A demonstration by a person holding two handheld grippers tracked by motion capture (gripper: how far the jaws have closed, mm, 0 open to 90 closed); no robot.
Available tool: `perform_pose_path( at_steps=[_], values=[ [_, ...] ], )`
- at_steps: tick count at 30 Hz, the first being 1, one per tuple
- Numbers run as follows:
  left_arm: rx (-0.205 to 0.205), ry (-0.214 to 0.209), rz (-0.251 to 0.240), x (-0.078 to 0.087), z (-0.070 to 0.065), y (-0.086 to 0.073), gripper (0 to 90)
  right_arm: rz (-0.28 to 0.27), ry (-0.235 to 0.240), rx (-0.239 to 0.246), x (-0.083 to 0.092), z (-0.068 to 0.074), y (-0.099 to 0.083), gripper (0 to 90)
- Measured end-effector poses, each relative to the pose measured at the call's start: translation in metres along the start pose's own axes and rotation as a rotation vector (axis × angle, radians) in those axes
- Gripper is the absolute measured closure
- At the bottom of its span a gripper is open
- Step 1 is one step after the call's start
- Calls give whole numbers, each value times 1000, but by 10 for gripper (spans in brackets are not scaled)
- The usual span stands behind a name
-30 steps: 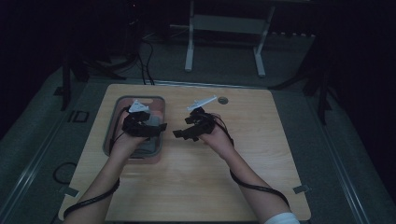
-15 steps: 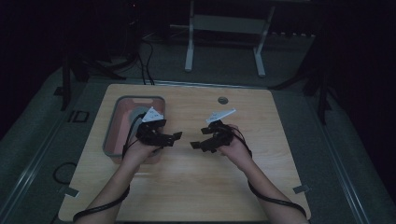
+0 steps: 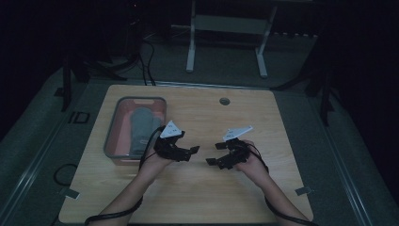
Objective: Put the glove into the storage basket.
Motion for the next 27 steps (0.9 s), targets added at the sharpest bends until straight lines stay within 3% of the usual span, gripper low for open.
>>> perform_pose_path(
  at_steps=[11, 17, 27],
  values=[
    [-37, -25, 22, -15, -20, -24, 163, 5, 1, -19, 18, -1, -35, 172],
    [-54, -52, 35, -18, -34, -41, 163, -3, 15, 40, 26, 2, -53, 172],
    [-100, -70, 41, -14, -48, -56, 163, 0, 6, 45, 38, -1, -73, 162]
  ],
)
Point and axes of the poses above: each handheld gripper's, and its own axes: x roughly backward along the jaws, y roughly out of its top, z roughly to its left, the point moved 3 cm from there along -x, roughly forward along the jaws, and after that the axes turned 12 degrees about -z, right-handed, at the moved point
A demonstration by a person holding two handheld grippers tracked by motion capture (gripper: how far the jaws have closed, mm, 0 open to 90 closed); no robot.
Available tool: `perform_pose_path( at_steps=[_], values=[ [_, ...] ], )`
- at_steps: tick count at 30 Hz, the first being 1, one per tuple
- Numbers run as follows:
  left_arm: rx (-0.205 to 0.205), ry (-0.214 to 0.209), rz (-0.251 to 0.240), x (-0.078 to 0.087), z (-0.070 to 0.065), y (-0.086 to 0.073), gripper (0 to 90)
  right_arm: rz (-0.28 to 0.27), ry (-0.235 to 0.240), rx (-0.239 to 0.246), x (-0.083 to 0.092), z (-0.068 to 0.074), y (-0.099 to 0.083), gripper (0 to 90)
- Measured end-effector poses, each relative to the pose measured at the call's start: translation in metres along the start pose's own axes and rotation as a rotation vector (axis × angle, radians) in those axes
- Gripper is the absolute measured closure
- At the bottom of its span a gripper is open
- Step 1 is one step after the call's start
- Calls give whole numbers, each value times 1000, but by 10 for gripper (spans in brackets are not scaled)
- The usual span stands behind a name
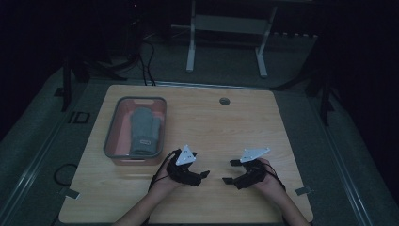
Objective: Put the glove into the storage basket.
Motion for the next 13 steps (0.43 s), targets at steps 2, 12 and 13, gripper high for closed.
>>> perform_pose_path(
  at_steps=[2, 12, 13],
  values=[
    [7, -7, 0, 1, -2, -3, 163, 3, -2, -1, 2, 0, -5, 162],
    [43, -10, -5, 2, -1, -10, 162, 17, -12, -12, 0, -3, -12, 161],
    [43, -10, -5, 2, -1, -10, 162, 13, -13, -14, 0, -4, -12, 161]
  ],
)
Point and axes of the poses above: each handheld gripper's, and its own axes: x roughly backward along the jaws, y roughly out of its top, z roughly to its left, the point moved 3 cm from there along -x, roughly forward along the jaws, and after that the axes turned 12 degrees about -z, right-handed, at the moved point
